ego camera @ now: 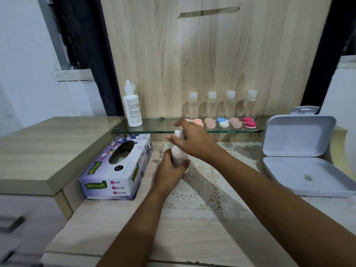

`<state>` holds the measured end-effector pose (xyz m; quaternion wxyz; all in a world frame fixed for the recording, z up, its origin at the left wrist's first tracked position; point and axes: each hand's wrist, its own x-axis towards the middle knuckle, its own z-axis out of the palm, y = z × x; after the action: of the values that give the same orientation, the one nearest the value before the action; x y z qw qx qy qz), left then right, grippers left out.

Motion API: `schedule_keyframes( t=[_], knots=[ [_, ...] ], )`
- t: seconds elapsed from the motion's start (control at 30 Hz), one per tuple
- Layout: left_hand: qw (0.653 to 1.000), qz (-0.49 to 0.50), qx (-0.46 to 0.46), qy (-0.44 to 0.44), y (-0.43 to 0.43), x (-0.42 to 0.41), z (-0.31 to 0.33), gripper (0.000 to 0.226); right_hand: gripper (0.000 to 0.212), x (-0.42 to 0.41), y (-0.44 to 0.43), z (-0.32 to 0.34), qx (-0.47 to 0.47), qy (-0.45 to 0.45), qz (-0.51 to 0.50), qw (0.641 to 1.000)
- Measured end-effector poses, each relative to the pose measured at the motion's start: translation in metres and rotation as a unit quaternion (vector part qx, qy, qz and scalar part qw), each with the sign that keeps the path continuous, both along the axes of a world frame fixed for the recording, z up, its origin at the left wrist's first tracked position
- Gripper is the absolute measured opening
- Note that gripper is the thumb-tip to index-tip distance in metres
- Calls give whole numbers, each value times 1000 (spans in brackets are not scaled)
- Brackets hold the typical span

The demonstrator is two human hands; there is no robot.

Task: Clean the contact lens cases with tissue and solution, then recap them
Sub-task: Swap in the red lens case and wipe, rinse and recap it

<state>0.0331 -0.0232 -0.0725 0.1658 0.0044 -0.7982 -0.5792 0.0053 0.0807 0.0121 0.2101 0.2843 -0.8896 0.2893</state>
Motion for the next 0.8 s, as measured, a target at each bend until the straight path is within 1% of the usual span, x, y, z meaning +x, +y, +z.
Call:
schedule_keyframes(
  t=[0.1, 0.3, 0.47, 0.57, 0.7, 0.8],
  knots=[
    [1000, -2, 1, 2, 0, 0, 0, 35, 48, 6, 6, 0, -30, -20, 44, 998],
    [1000, -5, -4, 11, 0, 1, -1, 37, 39, 7, 14, -4, -59, 26, -2, 998],
    [1000, -5, -6, 11, 0, 1, 0, 36, 42, 9, 11, -3, -102, -45, 63, 992],
    [1000, -4, -8, 10, 0, 2, 0, 35, 35, 8, 7, -3, -95, -44, 53, 993],
    [1000, 3, -15, 6, 0, 0, -1, 34, 26, 5, 4, -6, -123, -34, 28, 991],
    [1000, 3, -12, 4, 0, 0, -1, 32, 26, 1, 0, -8, -135, -32, 8, 990]
  ],
)
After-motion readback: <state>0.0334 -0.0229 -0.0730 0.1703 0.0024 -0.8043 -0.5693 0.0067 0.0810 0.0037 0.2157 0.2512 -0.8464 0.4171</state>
